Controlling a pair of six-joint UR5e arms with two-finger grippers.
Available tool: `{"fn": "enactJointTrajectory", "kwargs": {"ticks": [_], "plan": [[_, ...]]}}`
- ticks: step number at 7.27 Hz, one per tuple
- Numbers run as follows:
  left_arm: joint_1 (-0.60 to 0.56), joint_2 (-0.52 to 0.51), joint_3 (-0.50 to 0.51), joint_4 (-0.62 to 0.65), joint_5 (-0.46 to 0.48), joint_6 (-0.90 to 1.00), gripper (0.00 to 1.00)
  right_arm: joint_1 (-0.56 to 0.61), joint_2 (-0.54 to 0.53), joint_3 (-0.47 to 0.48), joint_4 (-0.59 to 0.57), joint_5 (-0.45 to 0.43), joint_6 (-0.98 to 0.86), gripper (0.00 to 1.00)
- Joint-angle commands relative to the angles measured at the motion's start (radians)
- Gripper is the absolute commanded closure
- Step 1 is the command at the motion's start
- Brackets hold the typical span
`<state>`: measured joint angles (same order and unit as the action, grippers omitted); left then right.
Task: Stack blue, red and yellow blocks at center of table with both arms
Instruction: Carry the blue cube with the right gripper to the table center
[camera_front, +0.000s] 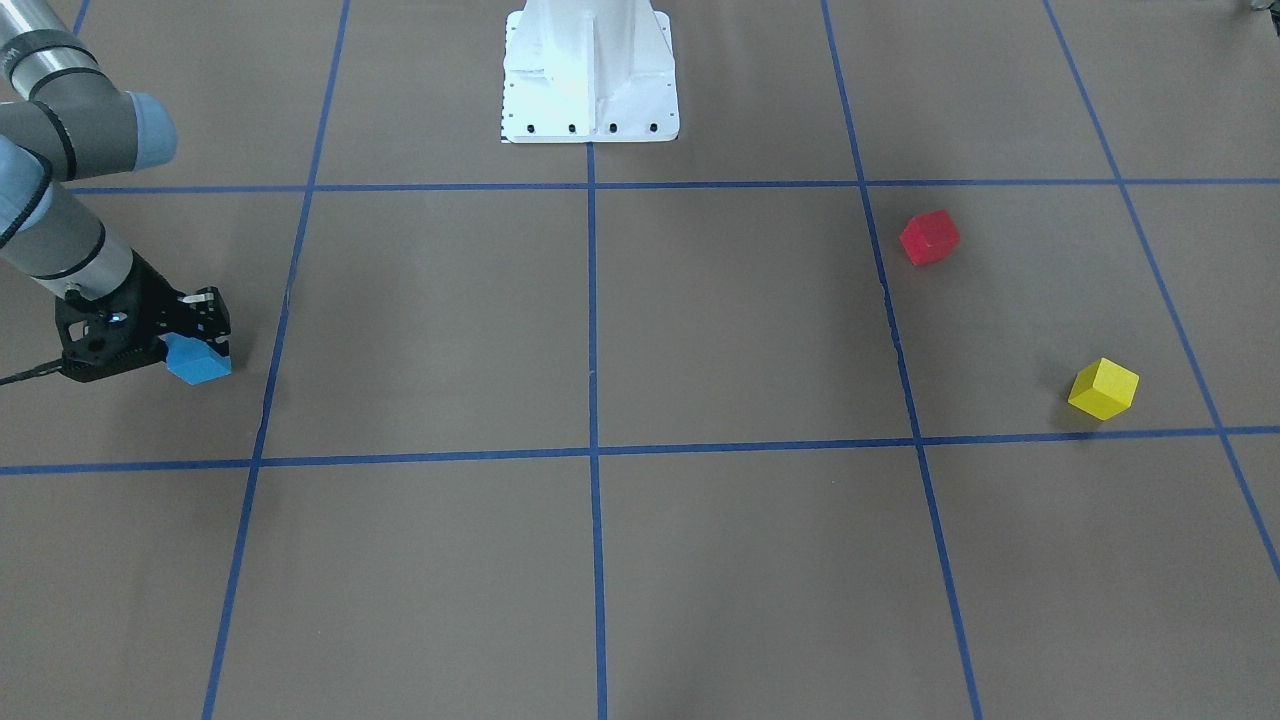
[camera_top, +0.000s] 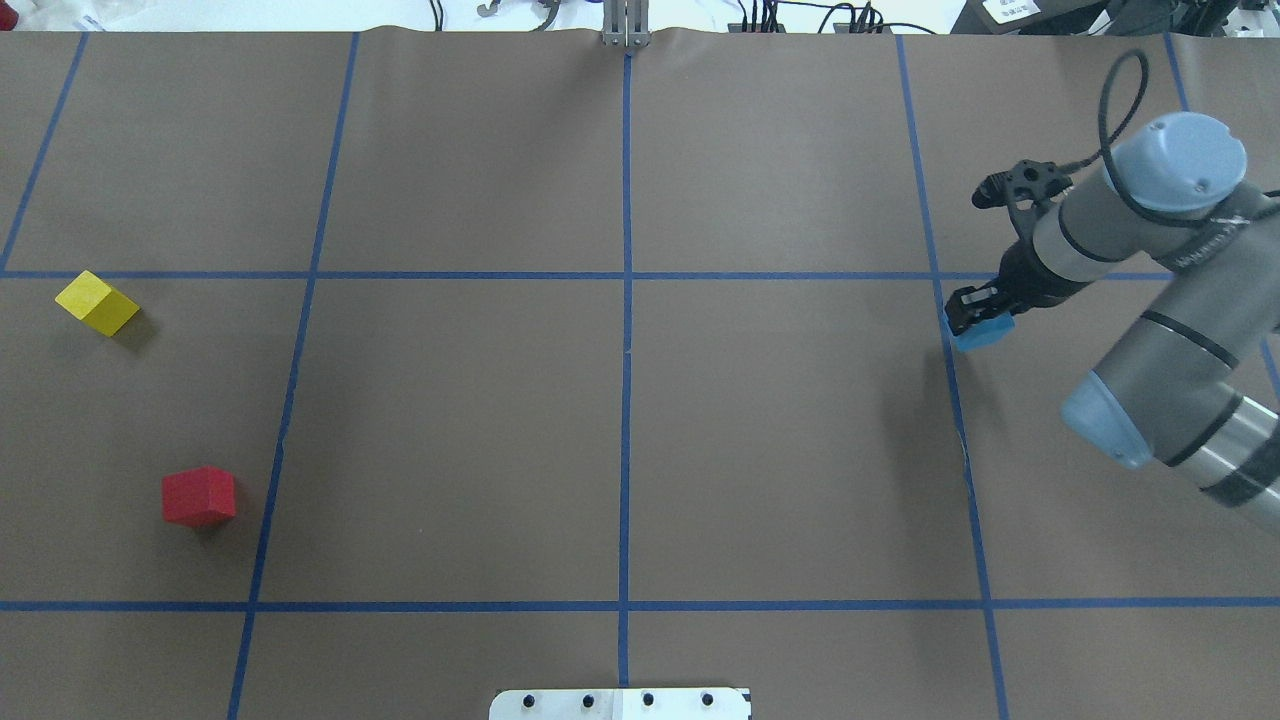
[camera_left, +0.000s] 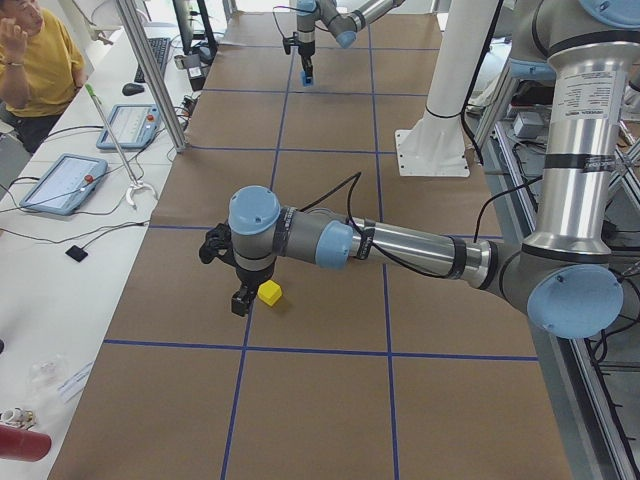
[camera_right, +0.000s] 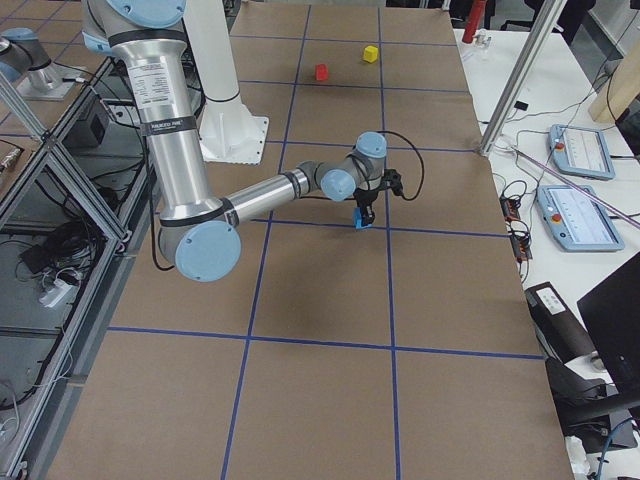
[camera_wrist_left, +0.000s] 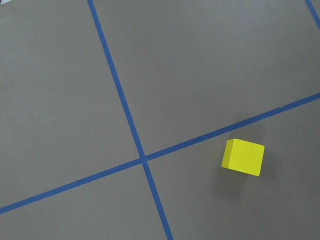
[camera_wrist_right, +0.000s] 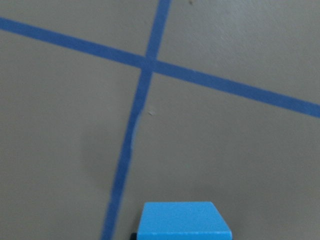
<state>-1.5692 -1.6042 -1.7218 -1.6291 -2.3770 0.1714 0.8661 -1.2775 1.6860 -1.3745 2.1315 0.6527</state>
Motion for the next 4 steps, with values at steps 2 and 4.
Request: {"fn": "enactJointTrajectory", "kwargs": {"ticks": [2, 4], "plan": [[0.0, 0.0, 0.002, 0.0, -0.001, -0.001, 0.0, -0.12, 0.333, -0.15, -0.104, -0.062, 0.261, 1.0], [0.0, 0.001, 0.005, 0.0, -0.002, -0.001, 0.0, -0.224, 0.525, -0.291, -0.103, -0.154, 0.459, 1.0]]}}
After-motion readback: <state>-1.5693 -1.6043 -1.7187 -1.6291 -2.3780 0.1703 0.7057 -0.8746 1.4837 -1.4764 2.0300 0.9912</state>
